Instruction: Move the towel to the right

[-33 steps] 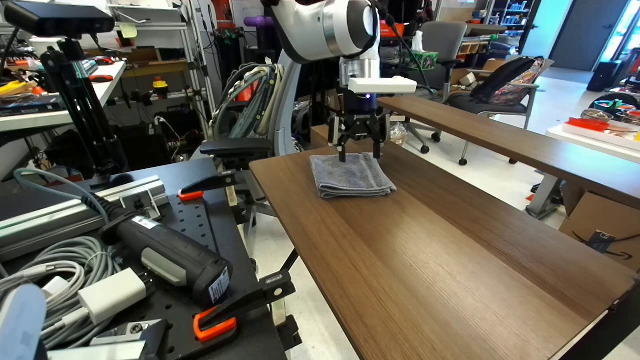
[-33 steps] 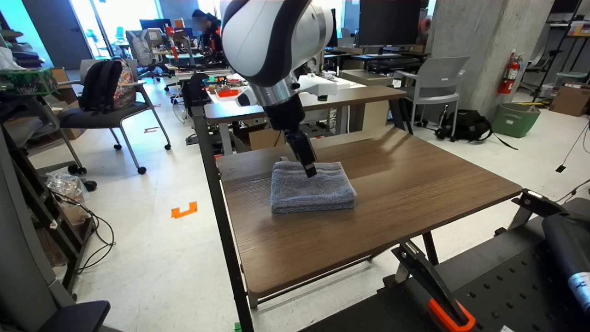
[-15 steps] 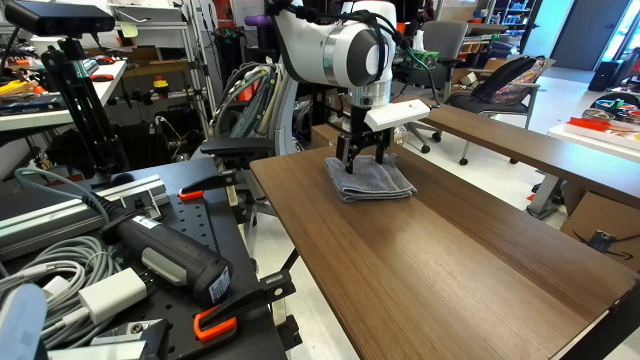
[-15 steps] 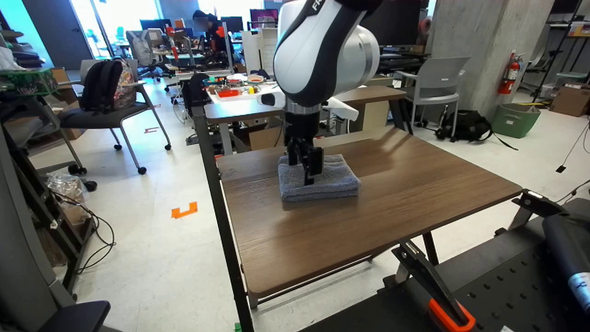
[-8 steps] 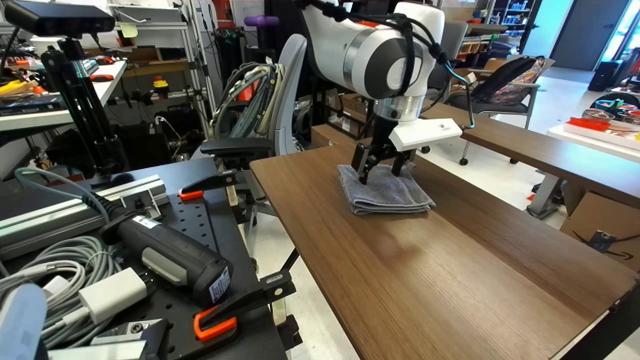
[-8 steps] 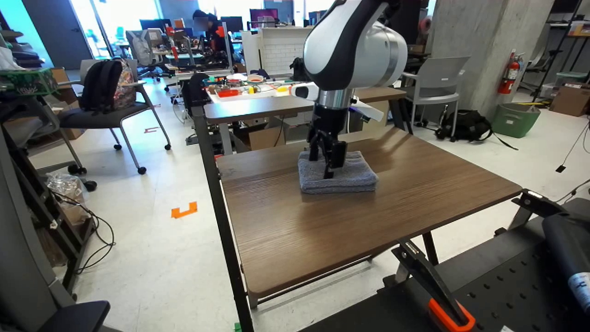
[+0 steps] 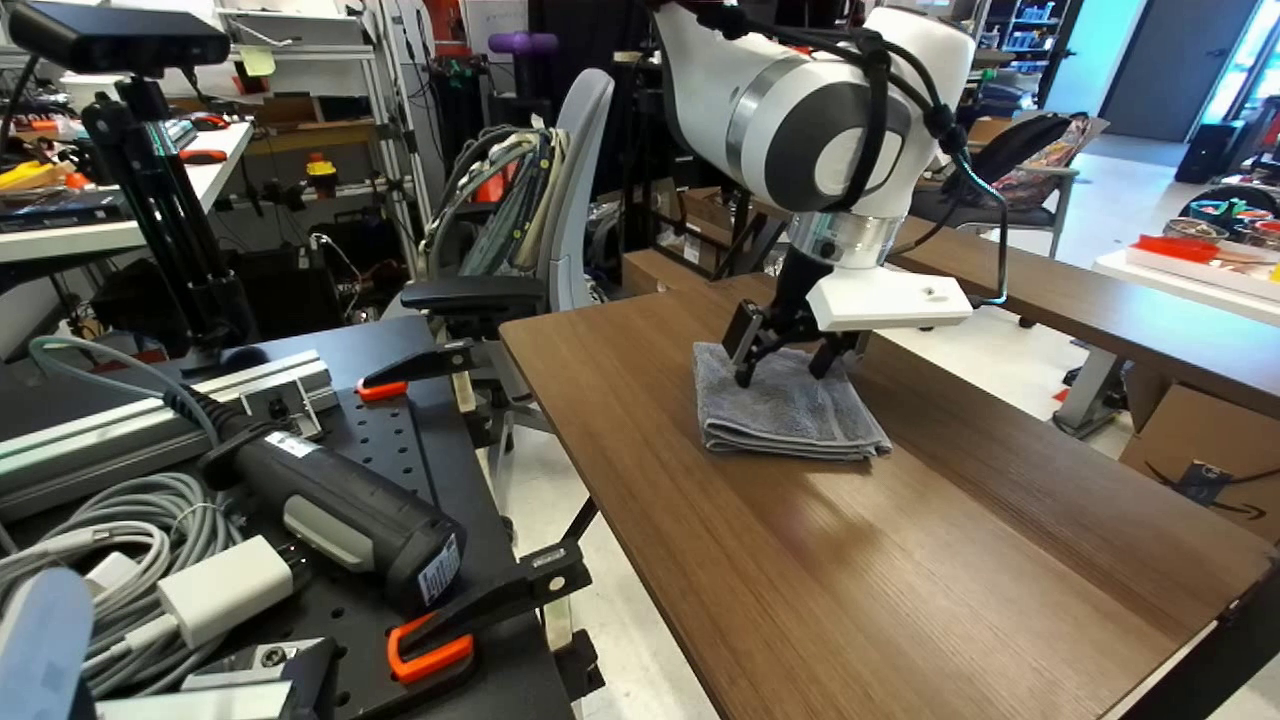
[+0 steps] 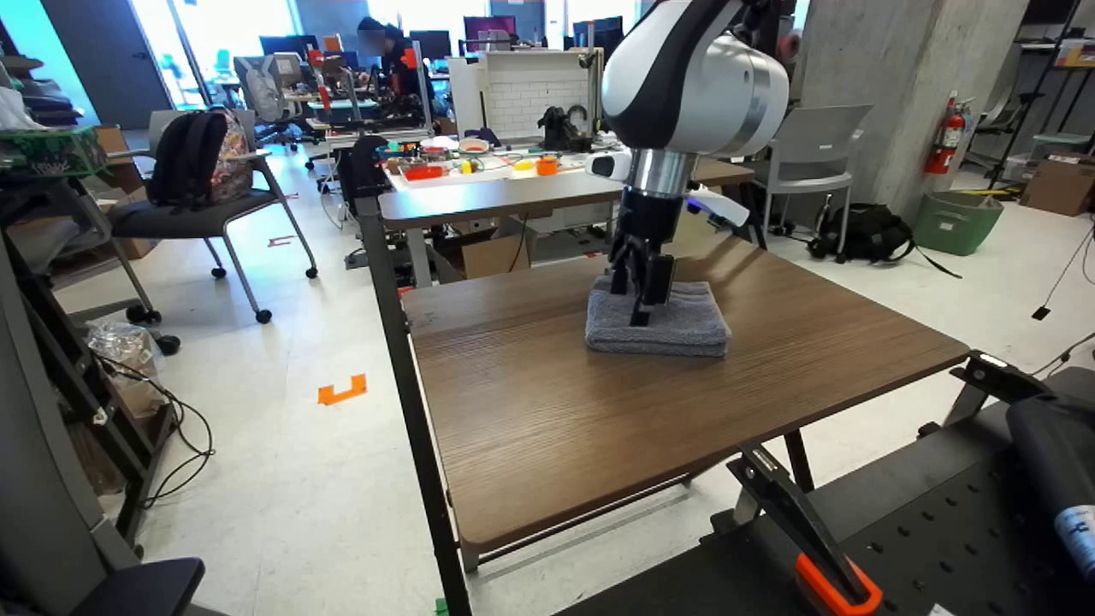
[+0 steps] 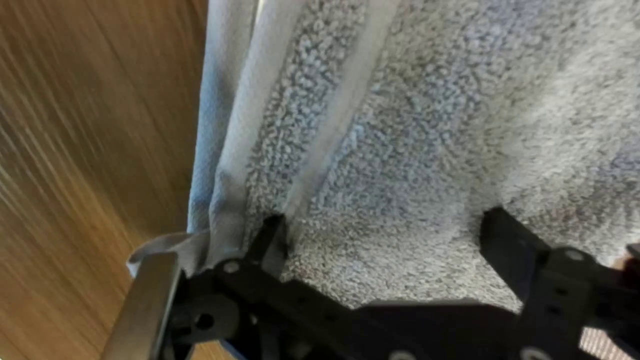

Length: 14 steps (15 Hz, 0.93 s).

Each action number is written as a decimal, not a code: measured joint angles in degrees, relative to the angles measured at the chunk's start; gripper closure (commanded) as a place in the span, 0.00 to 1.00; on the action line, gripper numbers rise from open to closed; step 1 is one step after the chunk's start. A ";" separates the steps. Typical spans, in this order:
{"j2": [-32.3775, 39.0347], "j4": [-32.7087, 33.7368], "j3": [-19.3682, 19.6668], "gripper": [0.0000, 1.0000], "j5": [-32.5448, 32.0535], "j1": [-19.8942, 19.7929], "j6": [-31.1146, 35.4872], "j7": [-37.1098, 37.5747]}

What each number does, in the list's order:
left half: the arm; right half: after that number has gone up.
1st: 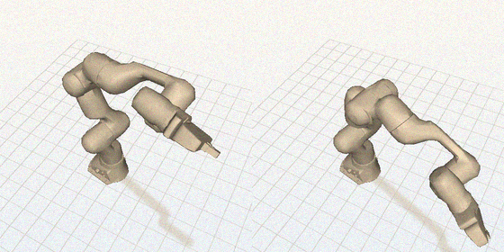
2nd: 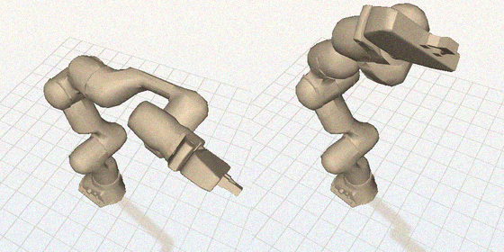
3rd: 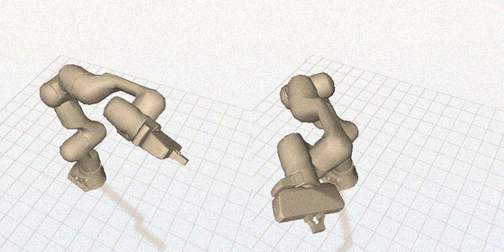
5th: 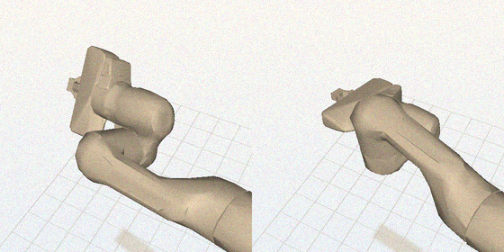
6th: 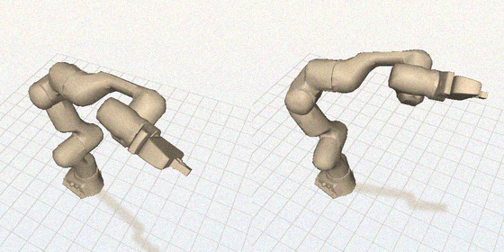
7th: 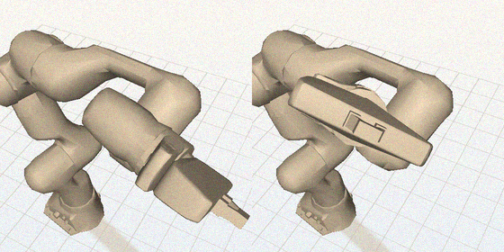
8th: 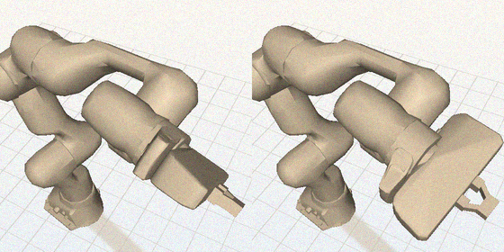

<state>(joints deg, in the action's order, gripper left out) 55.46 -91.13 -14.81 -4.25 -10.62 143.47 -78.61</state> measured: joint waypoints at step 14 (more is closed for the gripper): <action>-9.09 -11.66 0.92 0.00 3.34 -2.58 7.11 2.88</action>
<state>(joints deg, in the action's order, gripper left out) 46.37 -102.79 -13.89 -0.91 -13.20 150.58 -75.73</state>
